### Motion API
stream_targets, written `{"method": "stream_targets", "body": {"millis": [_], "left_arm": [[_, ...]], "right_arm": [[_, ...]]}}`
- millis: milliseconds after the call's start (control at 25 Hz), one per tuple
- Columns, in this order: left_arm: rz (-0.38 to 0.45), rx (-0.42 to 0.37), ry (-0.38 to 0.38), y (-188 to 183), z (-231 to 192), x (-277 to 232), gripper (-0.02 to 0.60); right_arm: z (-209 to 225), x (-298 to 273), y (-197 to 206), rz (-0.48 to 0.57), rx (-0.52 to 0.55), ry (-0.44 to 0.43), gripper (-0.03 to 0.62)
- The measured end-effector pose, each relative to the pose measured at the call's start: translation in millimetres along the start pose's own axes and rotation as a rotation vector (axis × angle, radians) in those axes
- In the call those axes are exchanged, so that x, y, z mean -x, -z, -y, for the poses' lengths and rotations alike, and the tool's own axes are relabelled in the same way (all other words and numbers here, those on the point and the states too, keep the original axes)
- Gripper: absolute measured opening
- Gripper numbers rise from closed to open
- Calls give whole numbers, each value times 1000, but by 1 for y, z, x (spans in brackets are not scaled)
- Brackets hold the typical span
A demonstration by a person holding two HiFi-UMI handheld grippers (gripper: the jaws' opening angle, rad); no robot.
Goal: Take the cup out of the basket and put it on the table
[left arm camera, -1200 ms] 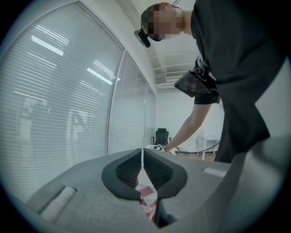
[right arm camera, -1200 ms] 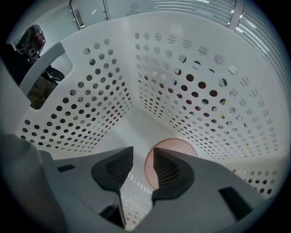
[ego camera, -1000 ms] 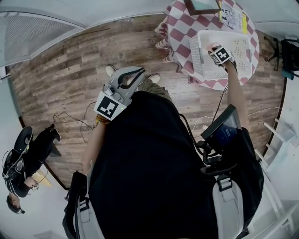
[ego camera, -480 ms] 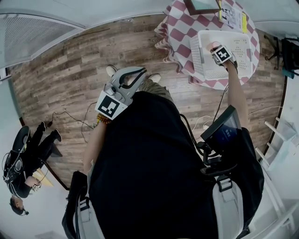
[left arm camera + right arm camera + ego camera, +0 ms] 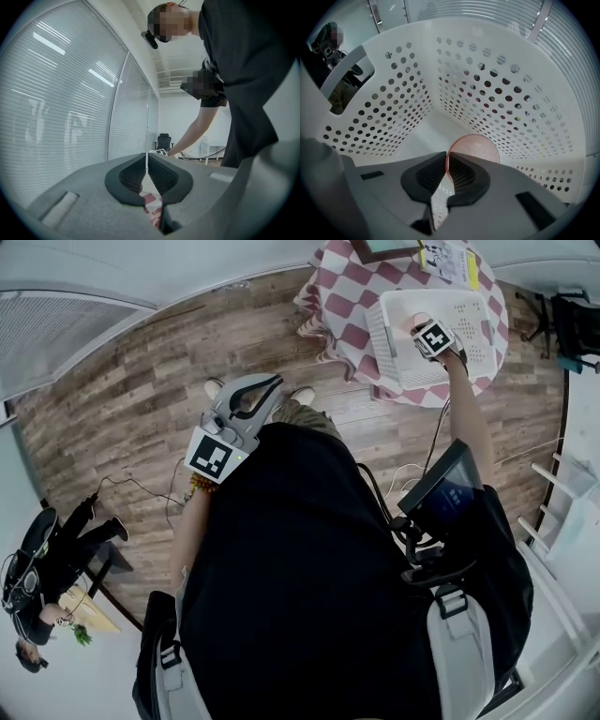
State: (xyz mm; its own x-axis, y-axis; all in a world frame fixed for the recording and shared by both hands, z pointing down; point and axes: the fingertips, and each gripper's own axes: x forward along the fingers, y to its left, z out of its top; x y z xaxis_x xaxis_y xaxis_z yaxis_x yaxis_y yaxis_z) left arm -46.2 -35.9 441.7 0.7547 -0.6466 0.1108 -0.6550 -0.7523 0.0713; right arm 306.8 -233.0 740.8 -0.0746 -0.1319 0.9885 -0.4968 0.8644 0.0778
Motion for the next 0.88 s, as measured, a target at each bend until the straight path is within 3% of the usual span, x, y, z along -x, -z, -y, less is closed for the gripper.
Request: {"method": "stream_targets", "body": {"millis": [880], "left_arm": [[-31,-36,172,5,-14,-40,6]], "right_arm": [[21,82,-37,248,-111,199,26]]}}
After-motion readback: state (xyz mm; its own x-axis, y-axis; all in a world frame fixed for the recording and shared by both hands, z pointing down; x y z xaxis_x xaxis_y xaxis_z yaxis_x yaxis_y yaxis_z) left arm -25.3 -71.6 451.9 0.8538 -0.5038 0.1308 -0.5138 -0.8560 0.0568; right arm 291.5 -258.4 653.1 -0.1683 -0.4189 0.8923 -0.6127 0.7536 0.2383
